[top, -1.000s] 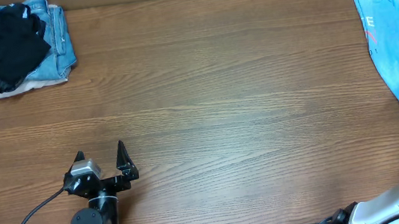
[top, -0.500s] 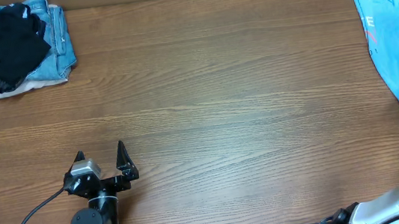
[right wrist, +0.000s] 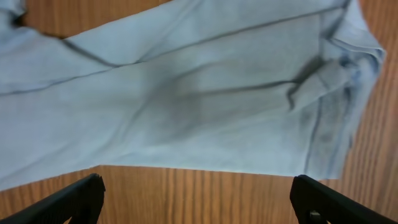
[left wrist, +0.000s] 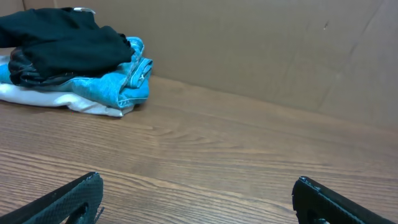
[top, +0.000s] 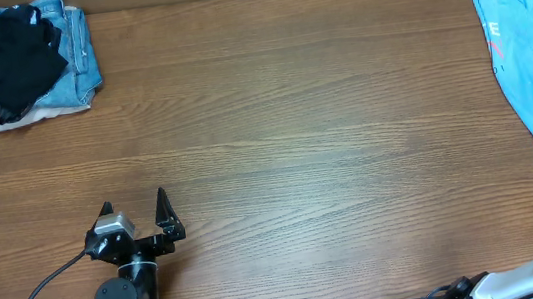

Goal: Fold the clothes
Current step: 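Reach the right gripper to the light blue T-shirt at the right edge, then grasp the T-shirt fabric with the right gripper, then drag the T-shirt leftward toward the table center with the right gripper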

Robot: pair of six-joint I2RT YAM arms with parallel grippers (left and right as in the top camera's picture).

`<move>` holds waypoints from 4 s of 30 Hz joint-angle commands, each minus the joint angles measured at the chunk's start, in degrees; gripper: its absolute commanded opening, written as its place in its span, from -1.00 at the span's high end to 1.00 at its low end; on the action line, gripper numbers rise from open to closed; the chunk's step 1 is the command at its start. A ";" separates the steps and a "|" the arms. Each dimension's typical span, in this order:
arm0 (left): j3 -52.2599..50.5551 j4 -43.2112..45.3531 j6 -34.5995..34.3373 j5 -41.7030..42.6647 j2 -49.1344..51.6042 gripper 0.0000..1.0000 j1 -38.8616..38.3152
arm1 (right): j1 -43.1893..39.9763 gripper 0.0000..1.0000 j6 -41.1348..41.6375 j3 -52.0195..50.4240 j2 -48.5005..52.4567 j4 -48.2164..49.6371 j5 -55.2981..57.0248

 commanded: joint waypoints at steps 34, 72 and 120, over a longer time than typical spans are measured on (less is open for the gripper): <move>-0.24 0.11 1.49 -0.72 -0.59 -1.00 0.42 | -3.08 -0.88 6.99 -12.76 -0.39 9.86 -1.53; -0.24 0.11 1.49 -0.72 -0.59 -1.00 0.42 | 23.63 0.92 -9.05 -10.05 16.83 65.90 -2.43; -0.24 0.11 1.49 -0.72 -0.59 -0.99 0.42 | 47.45 0.92 -12.39 -4.28 21.70 35.43 -17.90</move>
